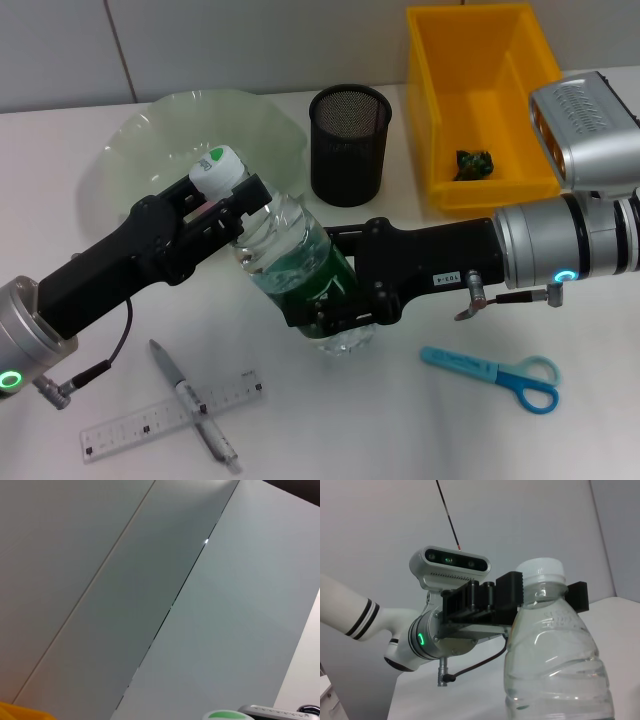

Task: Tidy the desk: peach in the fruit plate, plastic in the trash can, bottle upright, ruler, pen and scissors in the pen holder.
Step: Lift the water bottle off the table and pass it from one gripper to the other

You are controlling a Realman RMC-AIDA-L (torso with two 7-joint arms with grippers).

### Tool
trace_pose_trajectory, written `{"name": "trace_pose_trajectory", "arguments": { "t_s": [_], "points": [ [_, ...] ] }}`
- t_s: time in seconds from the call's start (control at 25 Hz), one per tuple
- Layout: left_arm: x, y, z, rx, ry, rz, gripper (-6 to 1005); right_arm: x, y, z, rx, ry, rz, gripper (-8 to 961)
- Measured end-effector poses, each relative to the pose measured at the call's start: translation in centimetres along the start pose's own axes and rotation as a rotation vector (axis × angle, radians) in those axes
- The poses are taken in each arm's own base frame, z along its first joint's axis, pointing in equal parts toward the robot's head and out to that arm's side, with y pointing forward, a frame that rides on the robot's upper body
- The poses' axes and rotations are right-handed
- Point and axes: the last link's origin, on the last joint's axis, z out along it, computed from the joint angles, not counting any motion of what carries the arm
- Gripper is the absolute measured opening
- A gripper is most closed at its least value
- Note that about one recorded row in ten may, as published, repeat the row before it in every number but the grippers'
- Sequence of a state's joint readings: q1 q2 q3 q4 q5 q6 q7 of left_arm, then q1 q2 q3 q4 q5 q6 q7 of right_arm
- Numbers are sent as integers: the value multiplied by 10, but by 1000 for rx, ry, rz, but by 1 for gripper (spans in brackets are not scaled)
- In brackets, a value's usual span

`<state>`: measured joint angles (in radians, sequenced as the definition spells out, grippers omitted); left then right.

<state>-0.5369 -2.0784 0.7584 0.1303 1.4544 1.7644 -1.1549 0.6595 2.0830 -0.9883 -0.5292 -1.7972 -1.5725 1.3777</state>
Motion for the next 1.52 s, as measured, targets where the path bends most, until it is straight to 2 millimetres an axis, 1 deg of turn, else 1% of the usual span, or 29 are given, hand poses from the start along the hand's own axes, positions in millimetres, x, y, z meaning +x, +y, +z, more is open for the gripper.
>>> {"name": "trace_pose_trajectory", "arguments": {
  "t_s": [0.76,1.52],
  "points": [
    [0,-1,0,4,0,2,436,0,0,0,0,-1,6,768],
    [2,-1,0,6,9,0,437,0,-1,0,5,5,5,768]
  ]
}}
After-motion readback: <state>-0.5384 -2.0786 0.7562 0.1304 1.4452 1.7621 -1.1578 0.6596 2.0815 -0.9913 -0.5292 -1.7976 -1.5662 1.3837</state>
